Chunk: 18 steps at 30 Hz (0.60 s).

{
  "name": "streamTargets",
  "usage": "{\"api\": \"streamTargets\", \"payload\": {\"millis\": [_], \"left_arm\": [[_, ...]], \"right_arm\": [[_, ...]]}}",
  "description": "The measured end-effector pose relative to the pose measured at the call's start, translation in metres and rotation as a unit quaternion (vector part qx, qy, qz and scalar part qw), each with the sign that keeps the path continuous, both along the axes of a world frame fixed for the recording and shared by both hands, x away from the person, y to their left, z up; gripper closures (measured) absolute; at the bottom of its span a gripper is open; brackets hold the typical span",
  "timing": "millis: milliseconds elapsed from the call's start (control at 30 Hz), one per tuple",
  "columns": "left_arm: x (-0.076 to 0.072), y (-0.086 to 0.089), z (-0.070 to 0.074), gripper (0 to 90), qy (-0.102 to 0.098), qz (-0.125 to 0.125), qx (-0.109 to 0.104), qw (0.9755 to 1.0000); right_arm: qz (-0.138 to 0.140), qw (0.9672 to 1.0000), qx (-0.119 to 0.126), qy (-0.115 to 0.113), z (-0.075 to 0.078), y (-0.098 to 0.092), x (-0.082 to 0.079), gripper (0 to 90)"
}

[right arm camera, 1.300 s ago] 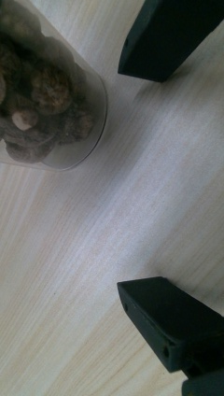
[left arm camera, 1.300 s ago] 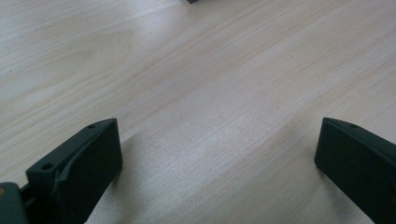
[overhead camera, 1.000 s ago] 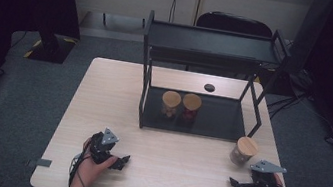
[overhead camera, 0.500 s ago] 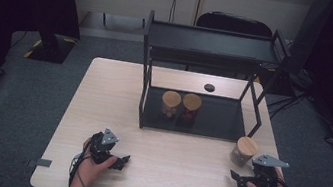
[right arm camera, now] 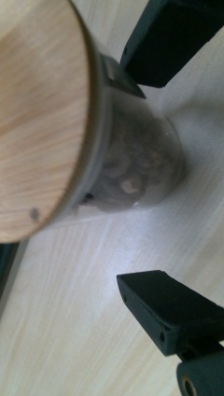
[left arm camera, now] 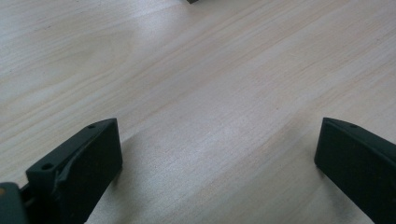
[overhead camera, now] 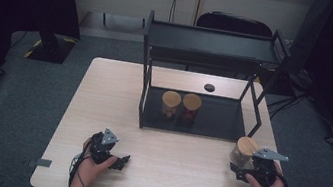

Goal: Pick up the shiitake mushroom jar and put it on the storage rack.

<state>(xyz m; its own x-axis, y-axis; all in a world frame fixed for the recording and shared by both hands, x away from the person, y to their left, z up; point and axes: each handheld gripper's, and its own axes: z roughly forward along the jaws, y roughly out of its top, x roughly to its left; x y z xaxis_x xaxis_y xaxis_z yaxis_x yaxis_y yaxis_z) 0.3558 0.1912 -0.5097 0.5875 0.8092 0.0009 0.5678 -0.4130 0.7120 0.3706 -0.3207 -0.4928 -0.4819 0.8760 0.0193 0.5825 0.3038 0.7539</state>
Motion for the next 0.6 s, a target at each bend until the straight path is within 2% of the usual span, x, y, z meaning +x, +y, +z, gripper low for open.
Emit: {"api": "streamTargets", "payload": {"millis": [233, 500, 600], "left_arm": [[0.000, 0.000, 0.000, 0.3, 0.000, 0.000, 0.000, 1.0000], [0.000, 0.000, 0.000, 0.3, 0.000, 0.000, 0.000, 1.0000], [0.000, 0.000, 0.000, 0.3, 0.000, 0.000, 0.000, 1.0000]], "right_arm": [[-0.015, 0.9997, 0.019, -0.002, -0.001, 0.001, 0.008, 7.6], [-0.023, 0.9994, 0.020, -0.016, -0.003, 0.002, 0.014, 15.0], [-0.023, 0.9995, 0.011, -0.020, -0.003, 0.003, 0.016, 18.2]]}}
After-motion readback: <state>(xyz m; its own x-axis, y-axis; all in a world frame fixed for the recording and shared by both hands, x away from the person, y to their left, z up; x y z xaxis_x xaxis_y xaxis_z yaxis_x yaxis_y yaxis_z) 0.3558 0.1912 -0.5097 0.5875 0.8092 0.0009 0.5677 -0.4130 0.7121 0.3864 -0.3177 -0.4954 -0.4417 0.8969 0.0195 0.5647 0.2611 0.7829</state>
